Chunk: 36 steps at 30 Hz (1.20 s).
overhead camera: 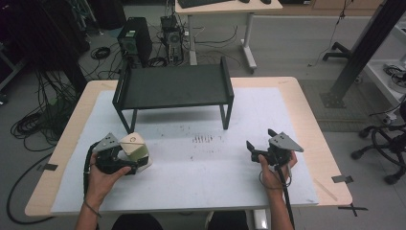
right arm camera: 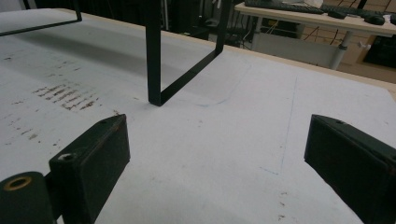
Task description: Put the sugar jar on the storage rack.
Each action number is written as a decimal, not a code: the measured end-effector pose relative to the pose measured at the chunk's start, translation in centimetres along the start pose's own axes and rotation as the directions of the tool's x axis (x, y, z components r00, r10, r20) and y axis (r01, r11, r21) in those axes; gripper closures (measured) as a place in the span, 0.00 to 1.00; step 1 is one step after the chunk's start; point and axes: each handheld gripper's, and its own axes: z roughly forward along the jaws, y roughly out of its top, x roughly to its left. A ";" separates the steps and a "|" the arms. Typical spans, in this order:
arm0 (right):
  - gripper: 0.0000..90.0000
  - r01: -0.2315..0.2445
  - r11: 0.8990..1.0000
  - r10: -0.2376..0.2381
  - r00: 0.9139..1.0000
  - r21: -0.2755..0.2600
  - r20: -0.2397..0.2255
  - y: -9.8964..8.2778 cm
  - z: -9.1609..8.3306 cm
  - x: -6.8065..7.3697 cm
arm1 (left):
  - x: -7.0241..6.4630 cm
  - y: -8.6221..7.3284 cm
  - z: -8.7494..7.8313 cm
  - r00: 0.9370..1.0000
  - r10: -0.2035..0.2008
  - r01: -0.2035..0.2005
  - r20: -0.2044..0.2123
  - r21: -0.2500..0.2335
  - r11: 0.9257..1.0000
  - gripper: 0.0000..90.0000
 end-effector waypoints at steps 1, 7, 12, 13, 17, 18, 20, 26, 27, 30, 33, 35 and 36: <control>0.08 0.000 1.000 0.000 1.000 -0.001 0.000 0.0 0.0 0.0 | 0.0 0.0 0.0 1.000 -0.002 0.002 0.001 0.001 1.000 0.01; 0.08 0.000 1.000 0.000 1.000 0.002 0.002 0.0 0.0 0.0 | 0.0 0.0 0.1 1.000 -0.004 0.004 -0.001 -0.002 1.000 0.01; 0.08 0.000 1.000 0.000 1.000 0.002 0.001 0.0 0.0 0.0 | 0.0 0.0 0.1 1.000 -0.001 0.001 -0.002 -0.003 1.000 0.01; 0.08 0.001 1.000 -0.001 1.000 0.002 0.002 0.0 0.0 0.0 | 0.0 0.0 0.1 1.000 -0.002 0.002 0.000 -0.004 1.000 0.01; 0.08 0.000 1.000 0.000 1.000 0.001 0.002 0.0 0.0 0.0 | 0.0 0.0 0.1 1.000 -0.001 0.001 0.004 -0.009 1.000 0.01; 0.08 0.001 1.000 -0.001 1.000 0.002 0.001 0.0 0.0 0.0 | 0.0 0.0 0.1 1.000 -0.002 0.002 0.005 -0.010 1.000 0.01; 0.08 0.002 1.000 -0.002 1.000 0.001 0.003 0.0 0.0 0.0 | 0.0 -0.1 0.2 1.000 -0.002 0.002 0.003 -0.006 1.000 0.01; 0.08 0.001 1.000 -0.001 1.000 0.003 0.003 0.0 0.0 0.0 | 0.0 -0.1 0.2 1.000 -0.002 0.002 0.003 -0.006 1.000 0.01; 0.08 0.002 1.000 -0.002 1.000 0.002 0.003 0.0 0.0 0.0 | 0.0 -0.1 0.1 1.000 -0.001 0.001 0.001 -0.007 1.000 0.01; 0.08 0.001 1.000 -0.001 1.000 0.003 0.002 0.0 0.0 0.0 | 0.1 -0.1 0.1 1.000 -0.004 0.004 0.001 -0.008 1.000 0.01; 0.08 0.002 1.000 -0.002 1.000 0.004 0.003 0.0 0.0 0.0 | 0.0 -0.1 0.1 1.000 -0.003 0.003 0.000 -0.009 1.000 0.01; 0.08 0.002 1.000 -0.002 1.000 0.004 0.003 0.0 0.0 0.0 | 0.0 -0.1 0.1 1.000 -0.002 0.002 0.001 -0.009 1.000 0.01; 0.08 0.002 1.000 -0.002 1.000 0.004 0.003 0.0 0.0 0.0 | 0.0 -0.1 0.1 1.000 -0.002 0.002 0.001 -0.009 1.000 0.01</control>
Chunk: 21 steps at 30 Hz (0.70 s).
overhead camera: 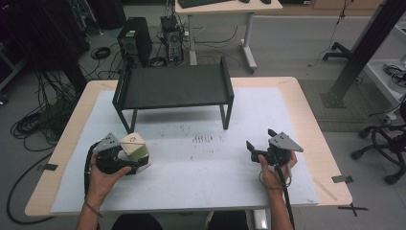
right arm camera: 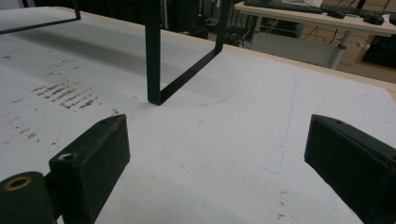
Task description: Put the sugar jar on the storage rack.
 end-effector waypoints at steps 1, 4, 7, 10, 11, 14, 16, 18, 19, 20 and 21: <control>0.08 -0.001 1.000 0.001 1.000 0.001 -0.001 0.0 0.0 0.0 | 0.0 0.0 0.0 1.000 0.002 -0.002 0.001 -0.001 1.000 0.01; 0.08 0.001 1.000 -0.001 1.000 0.000 -0.001 0.0 0.0 0.0 | 0.0 0.0 0.0 1.000 0.001 -0.001 0.001 -0.002 1.000 0.01; 0.08 0.002 1.000 -0.002 1.000 0.001 -0.004 0.0 0.0 0.0 | -0.1 0.0 0.0 1.000 0.002 -0.002 0.001 -0.001 1.000 0.01; 0.08 0.005 1.000 -0.005 1.000 0.002 -0.002 0.0 0.0 0.0 | 0.0 0.0 0.0 1.000 0.002 -0.002 0.003 0.000 1.000 0.01; 0.08 0.005 1.000 -0.005 1.000 0.002 -0.002 0.0 0.0 0.0 | 0.0 0.0 0.0 1.000 0.002 -0.002 0.003 0.000 1.000 0.01; 0.08 0.005 1.000 -0.005 1.000 0.003 -0.004 0.0 0.0 0.0 | -0.1 0.0 0.1 1.000 0.004 -0.004 0.006 0.002 1.000 0.01; 0.08 0.006 1.000 -0.006 1.000 0.002 -0.005 0.0 0.1 0.0 | 0.0 0.0 0.1 1.000 0.005 -0.005 0.003 0.001 1.000 0.01; 0.08 0.006 1.000 -0.006 1.000 0.000 -0.005 0.0 0.1 0.0 | 0.0 0.0 0.1 1.000 0.005 -0.005 0.005 0.000 1.000 0.01; 0.08 0.007 1.000 -0.007 1.000 0.000 -0.004 0.0 0.0 0.0 | 0.0 0.0 0.1 1.000 0.005 -0.005 0.005 0.001 1.000 0.01; 0.08 0.005 1.000 -0.005 1.000 0.000 -0.003 0.0 0.0 0.0 | 0.0 0.0 0.2 1.000 0.006 -0.006 0.006 0.001 1.000 0.01; 0.08 0.004 1.000 -0.004 1.000 0.000 -0.003 0.0 0.0 0.0 | 0.0 0.0 0.2 1.000 0.006 -0.006 0.006 0.001 1.000 0.01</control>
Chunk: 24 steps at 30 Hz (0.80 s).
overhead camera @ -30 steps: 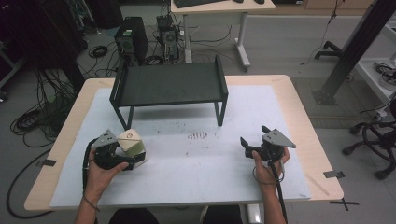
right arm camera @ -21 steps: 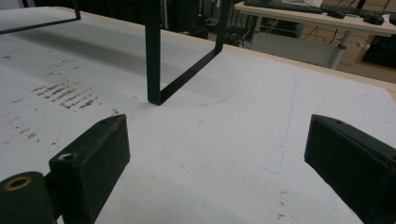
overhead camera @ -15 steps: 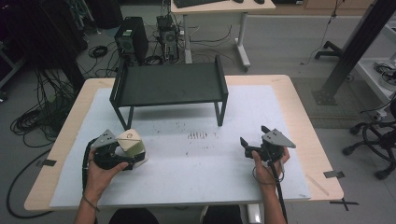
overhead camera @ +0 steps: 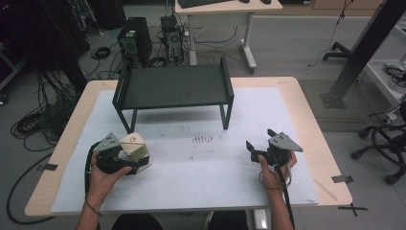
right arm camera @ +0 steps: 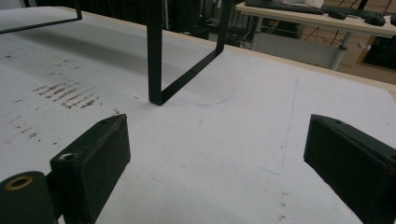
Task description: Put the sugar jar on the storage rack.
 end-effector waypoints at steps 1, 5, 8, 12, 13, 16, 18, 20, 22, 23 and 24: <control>0.08 0.000 1.000 0.000 1.000 0.000 0.000 0.0 0.0 0.0 | 0.0 0.0 0.0 1.000 0.000 0.000 0.000 0.000 1.000 0.01; 0.08 0.000 1.000 0.000 1.000 0.000 0.000 0.0 0.0 0.0 | 0.0 -0.1 0.0 1.000 -0.001 0.001 0.000 -0.003 1.000 0.01; 0.08 0.001 1.000 -0.001 1.000 -0.001 0.000 0.0 0.0 0.0 | 0.0 -0.1 0.1 1.000 -0.002 0.002 0.002 -0.003 1.000 0.01; 0.08 -0.001 1.000 0.001 1.000 -0.002 0.001 0.0 0.0 0.0 | -0.1 -0.1 0.1 1.000 -0.002 0.002 0.003 -0.003 1.000 0.01; 0.08 -0.001 1.000 0.001 1.000 -0.002 0.001 0.0 0.0 0.0 | -0.1 0.0 0.1 1.000 -0.002 0.002 0.003 -0.003 1.000 0.01; 0.08 0.000 1.000 0.000 1.000 -0.003 0.002 0.0 0.0 0.0 | -0.1 0.0 0.1 1.000 0.000 0.000 0.003 -0.004 1.000 0.01; 0.08 -0.001 1.000 0.001 1.000 -0.004 0.002 0.0 0.0 0.0 | 0.0 0.0 0.1 1.000 0.001 -0.001 0.003 -0.005 1.000 0.01; 0.08 -0.002 1.000 0.002 1.000 -0.004 0.002 0.0 0.0 0.0 | 0.0 0.1 0.0 1.000 0.000 0.000 0.001 -0.006 1.000 0.01; 0.08 -0.002 1.000 0.002 1.000 -0.004 0.002 0.0 0.0 0.0 | 0.0 0.1 0.0 1.000 -0.001 0.001 0.001 -0.009 1.000 0.01; 0.08 -0.002 1.000 0.002 1.000 -0.004 0.002 0.0 0.0 0.0 | 0.0 0.1 0.0 1.000 -0.001 0.001 0.001 -0.009 1.000 0.01; 0.08 -0.002 1.000 0.002 1.000 -0.004 0.000 0.0 0.0 0.0 | 0.0 0.0 0.0 1.000 -0.001 0.001 0.001 -0.007 1.000 0.01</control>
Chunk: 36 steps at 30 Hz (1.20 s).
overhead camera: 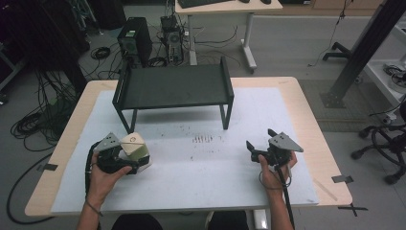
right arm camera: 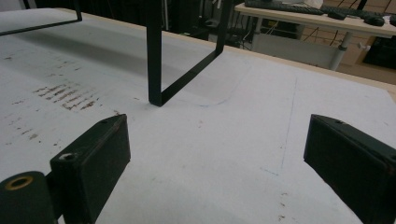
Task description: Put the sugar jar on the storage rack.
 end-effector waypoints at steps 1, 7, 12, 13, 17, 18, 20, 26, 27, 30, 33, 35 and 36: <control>0.08 0.001 1.000 -0.001 1.000 0.000 0.000 0.0 0.0 0.0 | 0.0 0.0 0.0 1.000 0.000 0.000 -0.001 0.001 1.000 0.01; 0.08 0.000 1.000 0.000 1.000 0.000 0.000 0.0 0.0 0.0 | 0.0 0.0 0.1 1.000 -0.001 0.001 0.001 0.000 1.000 0.01; 0.08 0.000 1.000 0.000 1.000 0.000 -0.002 0.0 0.0 0.0 | -0.1 0.0 0.2 1.000 0.002 -0.002 0.002 0.000 1.000 0.01; 0.08 0.000 1.000 0.000 1.000 0.001 -0.002 0.0 0.0 0.0 | -0.1 0.0 0.2 1.000 0.002 -0.002 0.002 0.000 1.000 0.01; 0.08 -0.001 1.000 0.001 1.000 0.001 -0.003 0.0 0.0 0.0 | -0.1 0.0 0.2 1.000 0.002 -0.002 0.002 0.001 1.000 0.01; 0.08 -0.001 1.000 0.001 1.000 0.002 -0.003 0.0 0.0 0.0 | -0.1 0.0 0.2 1.000 0.001 -0.001 0.001 0.000 1.000 0.01; 0.08 0.000 1.000 0.000 1.000 0.002 -0.003 0.0 0.0 0.0 | -0.1 0.0 0.2 1.000 0.000 0.000 0.001 -0.002 1.000 0.01; 0.08 0.001 1.000 -0.001 1.000 0.004 -0.004 0.0 0.0 0.0 | -0.1 0.1 0.2 1.000 0.000 0.001 0.004 -0.003 1.000 0.01; 0.08 0.001 1.000 -0.001 1.000 0.003 -0.003 0.0 0.0 0.0 | -0.1 0.1 0.2 1.000 0.001 -0.001 0.005 -0.004 1.000 0.01; 0.08 0.001 1.000 -0.001 1.000 0.004 -0.003 0.0 0.0 0.0 | -0.1 0.1 0.3 1.000 0.004 -0.004 0.006 -0.001 1.000 0.01; 0.08 0.002 1.000 -0.002 1.000 0.004 -0.003 0.0 0.0 0.0 | -0.1 0.2 0.3 1.000 0.006 -0.006 0.006 -0.003 1.000 0.01; 0.08 0.002 1.000 -0.001 1.000 0.005 -0.003 0.0 0.0 0.0 | -0.1 0.2 0.3 1.000 0.008 -0.008 0.008 -0.003 1.000 0.01; 0.08 0.002 1.000 -0.002 1.000 0.004 -0.003 0.0 0.0 0.0 | -0.1 0.2 0.3 1.000 0.008 -0.008 0.007 -0.002 1.000 0.01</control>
